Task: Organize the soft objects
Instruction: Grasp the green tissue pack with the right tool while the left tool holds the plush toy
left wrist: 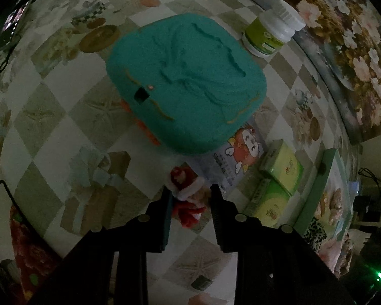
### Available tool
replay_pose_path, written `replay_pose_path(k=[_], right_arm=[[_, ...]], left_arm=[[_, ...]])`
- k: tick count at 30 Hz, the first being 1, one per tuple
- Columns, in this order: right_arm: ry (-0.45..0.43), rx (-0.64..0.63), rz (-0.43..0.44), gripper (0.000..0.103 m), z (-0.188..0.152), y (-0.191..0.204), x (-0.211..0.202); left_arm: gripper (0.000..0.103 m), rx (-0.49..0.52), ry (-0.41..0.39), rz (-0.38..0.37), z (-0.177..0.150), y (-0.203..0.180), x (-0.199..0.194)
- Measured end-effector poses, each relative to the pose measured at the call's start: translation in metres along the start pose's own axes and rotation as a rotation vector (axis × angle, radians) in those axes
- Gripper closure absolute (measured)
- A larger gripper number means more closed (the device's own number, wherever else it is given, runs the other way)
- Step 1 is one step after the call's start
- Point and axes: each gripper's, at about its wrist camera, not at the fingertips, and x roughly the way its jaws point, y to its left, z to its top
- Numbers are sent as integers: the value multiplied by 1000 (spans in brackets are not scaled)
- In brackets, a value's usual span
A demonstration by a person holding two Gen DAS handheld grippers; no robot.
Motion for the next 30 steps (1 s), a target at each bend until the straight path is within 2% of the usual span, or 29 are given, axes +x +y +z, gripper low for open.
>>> replay_pose_path(k=[4, 8, 14, 16, 18, 30], right_arm=[[14, -5, -8, 37, 2, 3, 8], [34, -11, -22, 40, 5, 6, 20], [22, -80, -91, 40, 8, 19, 28], [18, -105, -118, 47, 9, 23, 29], [15, -99, -113, 51, 9, 23, 29], [30, -52, -89, 51, 4, 10, 23]], left_arm=[[73, -8, 5, -1, 2, 2, 2], [73, -13, 9, -1, 3, 0, 6], [73, -16, 18, -5, 4, 1, 9], [73, -16, 19, -6, 4, 0, 9], [73, -15, 21, -7, 4, 0, 10], [73, 1, 28, -12, 6, -1, 13]])
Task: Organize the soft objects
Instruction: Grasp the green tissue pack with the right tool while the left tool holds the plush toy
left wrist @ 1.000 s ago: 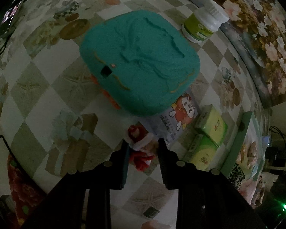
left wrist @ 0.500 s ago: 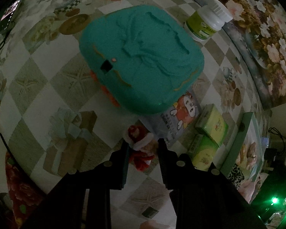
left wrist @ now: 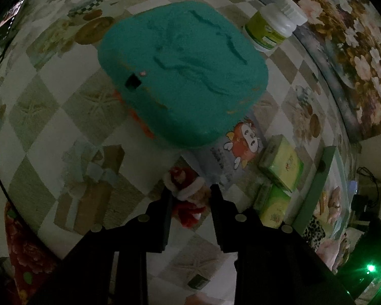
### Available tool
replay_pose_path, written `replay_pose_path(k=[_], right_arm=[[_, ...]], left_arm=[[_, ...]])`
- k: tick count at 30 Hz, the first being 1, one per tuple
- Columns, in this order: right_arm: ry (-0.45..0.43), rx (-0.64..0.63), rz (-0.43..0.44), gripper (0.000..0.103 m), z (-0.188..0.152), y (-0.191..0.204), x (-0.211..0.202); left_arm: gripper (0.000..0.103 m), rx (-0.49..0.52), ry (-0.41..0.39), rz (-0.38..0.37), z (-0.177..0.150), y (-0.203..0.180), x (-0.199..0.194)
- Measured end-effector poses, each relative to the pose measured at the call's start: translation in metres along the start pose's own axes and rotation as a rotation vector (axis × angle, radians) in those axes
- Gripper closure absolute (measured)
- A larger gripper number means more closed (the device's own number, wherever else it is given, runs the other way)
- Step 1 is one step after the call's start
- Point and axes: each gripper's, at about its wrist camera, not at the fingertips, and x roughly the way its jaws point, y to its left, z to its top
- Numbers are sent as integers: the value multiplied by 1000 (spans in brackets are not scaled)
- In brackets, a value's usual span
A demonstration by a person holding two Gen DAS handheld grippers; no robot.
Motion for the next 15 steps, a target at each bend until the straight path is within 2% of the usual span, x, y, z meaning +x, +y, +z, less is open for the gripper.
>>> replay_pose_path(k=[10, 15], right_arm=[[-34, 54, 61, 52, -3, -15, -23], [-71, 98, 63, 52, -3, -29, -37]], left_arm=[[73, 38, -21, -1, -2, -8, -6], [73, 84, -35, -20, -5, -19, -12]])
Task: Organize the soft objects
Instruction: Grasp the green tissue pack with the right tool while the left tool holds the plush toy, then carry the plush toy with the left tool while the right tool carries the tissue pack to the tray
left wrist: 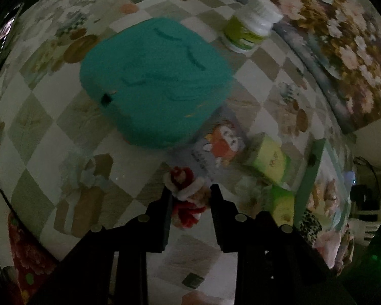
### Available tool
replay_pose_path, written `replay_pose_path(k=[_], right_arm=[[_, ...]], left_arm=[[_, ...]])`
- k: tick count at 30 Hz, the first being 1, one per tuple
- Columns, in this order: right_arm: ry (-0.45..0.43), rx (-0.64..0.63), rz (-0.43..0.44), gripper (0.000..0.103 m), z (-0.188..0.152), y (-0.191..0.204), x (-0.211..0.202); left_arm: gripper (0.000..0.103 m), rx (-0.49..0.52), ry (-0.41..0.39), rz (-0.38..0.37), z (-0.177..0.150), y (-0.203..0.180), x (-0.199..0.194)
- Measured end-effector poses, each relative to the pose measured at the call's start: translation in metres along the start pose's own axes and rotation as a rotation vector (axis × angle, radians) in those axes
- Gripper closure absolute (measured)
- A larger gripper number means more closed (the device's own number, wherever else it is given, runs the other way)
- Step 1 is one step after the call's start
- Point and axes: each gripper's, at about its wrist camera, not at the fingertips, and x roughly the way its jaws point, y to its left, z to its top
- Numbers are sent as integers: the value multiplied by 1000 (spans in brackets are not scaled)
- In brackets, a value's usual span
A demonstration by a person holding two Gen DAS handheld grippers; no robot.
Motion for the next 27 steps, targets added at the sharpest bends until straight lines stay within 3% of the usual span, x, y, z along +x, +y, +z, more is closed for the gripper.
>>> replay_pose_path(k=[13, 22, 27], right_arm=[[-155, 62, -38, 52, 4, -16, -48], [-224, 161, -59, 52, 7, -53, -72], [-234, 227, -125, 52, 5, -82, -80]], left_arm=[[73, 166, -127, -66, -1, -48, -27], [73, 307, -200, -136, -9, -84, -44], [73, 400, -198, -136, -20, -109, -43]])
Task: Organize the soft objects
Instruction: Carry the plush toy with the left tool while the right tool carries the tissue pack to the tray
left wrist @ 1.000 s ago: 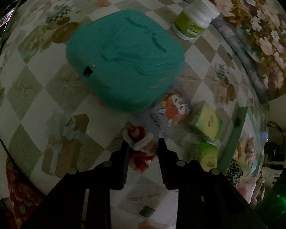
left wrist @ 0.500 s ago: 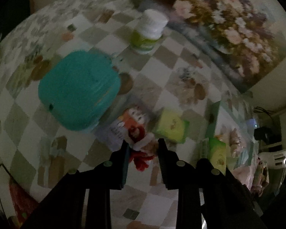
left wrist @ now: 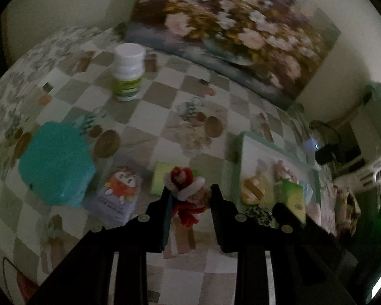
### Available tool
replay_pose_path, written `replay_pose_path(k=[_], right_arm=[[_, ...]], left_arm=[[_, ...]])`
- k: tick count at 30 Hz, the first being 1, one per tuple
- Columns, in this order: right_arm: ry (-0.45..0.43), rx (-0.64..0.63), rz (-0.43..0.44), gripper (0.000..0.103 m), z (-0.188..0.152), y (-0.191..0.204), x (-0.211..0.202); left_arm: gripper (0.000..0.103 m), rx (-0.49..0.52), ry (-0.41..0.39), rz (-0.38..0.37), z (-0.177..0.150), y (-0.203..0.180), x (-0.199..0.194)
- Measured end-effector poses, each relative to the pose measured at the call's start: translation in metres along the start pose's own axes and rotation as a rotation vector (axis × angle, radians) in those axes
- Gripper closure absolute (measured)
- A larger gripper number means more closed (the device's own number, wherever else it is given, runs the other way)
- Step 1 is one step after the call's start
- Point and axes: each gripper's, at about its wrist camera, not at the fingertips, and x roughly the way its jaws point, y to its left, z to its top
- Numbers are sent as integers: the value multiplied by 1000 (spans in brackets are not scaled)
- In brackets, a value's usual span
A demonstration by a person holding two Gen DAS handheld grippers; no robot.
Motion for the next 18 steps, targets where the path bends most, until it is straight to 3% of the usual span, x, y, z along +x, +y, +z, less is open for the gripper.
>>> replay_pose_path(k=[10, 18], right_arm=[[2, 259, -36, 52, 3, -92, 0], [13, 383, -66, 52, -6, -138, 3]], left_arm=[[73, 157, 27, -41, -8, -48, 15], [73, 260, 49, -44, -13, -82, 36]])
